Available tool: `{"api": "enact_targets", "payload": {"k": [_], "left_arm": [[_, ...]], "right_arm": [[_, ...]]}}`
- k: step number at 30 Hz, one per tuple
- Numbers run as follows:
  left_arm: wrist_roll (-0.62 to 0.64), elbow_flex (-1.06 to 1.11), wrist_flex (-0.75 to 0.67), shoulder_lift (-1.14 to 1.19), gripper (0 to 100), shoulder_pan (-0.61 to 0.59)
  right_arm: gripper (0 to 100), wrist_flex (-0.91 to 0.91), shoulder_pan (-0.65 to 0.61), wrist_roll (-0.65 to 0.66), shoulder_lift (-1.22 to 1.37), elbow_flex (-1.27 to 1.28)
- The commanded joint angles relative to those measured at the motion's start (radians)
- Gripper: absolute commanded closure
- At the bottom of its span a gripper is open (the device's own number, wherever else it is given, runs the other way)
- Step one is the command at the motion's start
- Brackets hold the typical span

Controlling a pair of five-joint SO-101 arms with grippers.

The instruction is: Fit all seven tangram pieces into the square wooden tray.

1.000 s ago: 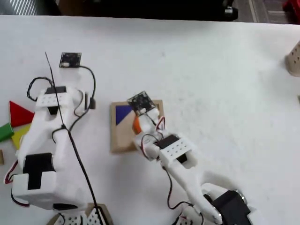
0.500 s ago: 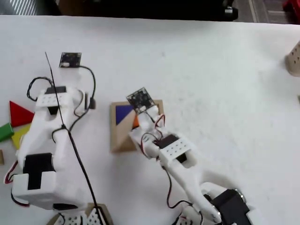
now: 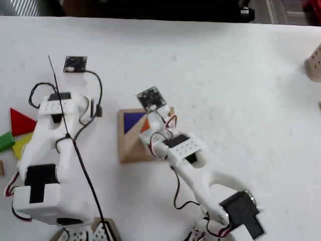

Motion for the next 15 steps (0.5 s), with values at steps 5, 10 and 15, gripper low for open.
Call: {"api": "enact_targets", "payload": {"k": [5,10,15], "left_arm": [[-0.008,-0.018,-0.017,-0.002,77,-0.010],[-0.008,-0.018,-0.017,-0.002,77,-0.010],[-0.008,-0.018,-0.017,-0.002,77,-0.010]], "right_arm": [[97.8,0.033,0.067,-0.002,-0.056,-0.021],[98.1,0.064,-0.013,-0.002,-0.058,0.002],[97.8,0.044,-0.041,-0.008,-0.056,-0.003]]}}
